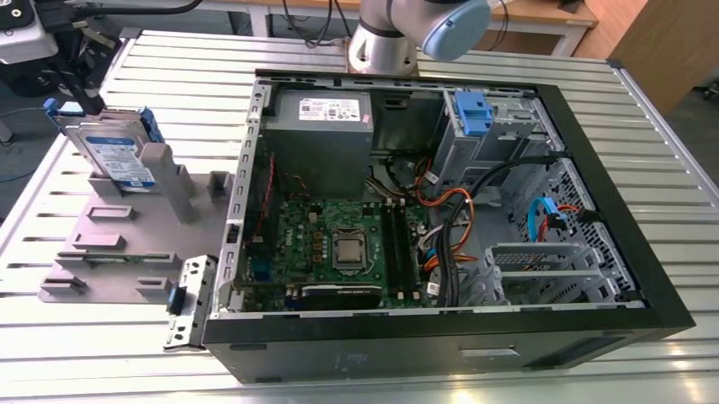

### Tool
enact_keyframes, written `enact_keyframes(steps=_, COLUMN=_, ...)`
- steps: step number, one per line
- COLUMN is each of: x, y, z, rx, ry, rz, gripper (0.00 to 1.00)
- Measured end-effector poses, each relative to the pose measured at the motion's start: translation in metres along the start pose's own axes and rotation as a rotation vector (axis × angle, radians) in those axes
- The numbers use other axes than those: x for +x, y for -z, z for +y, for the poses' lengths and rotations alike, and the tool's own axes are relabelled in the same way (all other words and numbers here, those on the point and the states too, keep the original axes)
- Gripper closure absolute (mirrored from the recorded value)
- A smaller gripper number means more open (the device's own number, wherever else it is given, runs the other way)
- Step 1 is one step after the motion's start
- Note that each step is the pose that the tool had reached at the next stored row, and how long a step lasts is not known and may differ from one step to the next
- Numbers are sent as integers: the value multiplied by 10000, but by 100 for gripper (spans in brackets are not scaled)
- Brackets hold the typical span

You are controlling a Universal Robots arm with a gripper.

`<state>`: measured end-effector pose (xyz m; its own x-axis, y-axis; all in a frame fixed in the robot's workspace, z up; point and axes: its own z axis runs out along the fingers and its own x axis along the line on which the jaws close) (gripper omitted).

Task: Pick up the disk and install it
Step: 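Reach for the disk, then pick up the disk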

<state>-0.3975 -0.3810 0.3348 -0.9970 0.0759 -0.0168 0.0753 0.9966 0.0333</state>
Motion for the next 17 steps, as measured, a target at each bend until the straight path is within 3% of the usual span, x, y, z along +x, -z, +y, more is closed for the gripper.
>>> enact_keyframes(steps=14, x=27, y=-6, z=-2, rx=0, ry=11, rz=0, gripper=89)
enact_keyframes(steps=17, x=28, y=-6, z=-2, rx=-2, ry=185, rz=7, gripper=89)
